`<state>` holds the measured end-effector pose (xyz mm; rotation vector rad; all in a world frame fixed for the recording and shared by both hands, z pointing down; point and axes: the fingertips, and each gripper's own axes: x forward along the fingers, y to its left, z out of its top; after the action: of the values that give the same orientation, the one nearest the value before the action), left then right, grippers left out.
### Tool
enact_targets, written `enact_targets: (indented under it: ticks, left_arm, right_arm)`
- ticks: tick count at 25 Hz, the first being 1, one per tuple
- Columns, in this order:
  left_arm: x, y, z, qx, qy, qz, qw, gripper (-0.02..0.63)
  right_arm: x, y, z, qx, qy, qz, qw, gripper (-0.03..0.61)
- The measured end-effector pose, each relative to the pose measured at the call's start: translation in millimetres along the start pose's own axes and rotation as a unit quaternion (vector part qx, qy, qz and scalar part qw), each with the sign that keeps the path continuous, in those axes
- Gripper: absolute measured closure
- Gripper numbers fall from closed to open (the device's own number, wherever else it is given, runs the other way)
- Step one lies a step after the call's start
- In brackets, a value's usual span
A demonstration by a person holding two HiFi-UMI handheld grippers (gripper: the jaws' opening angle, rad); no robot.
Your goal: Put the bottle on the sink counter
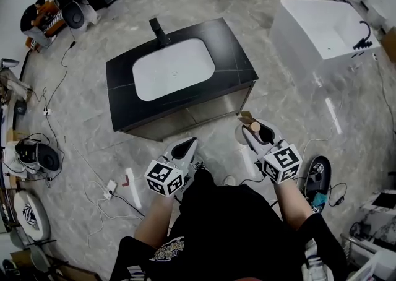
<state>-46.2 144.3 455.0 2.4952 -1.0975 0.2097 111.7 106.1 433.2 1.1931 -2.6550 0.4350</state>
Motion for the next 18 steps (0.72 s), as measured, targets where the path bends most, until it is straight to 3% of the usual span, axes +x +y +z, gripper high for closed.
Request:
enact_targets:
  ticks: [18]
  left_arm:
    - [15.2, 99.0, 28.1, -0.008, 0.010, -0.011, 0.9999, 0.614]
  right_arm:
    - [98.4, -4.8, 18.9, 0.023, 0.006, -0.015, 1.000, 0.420]
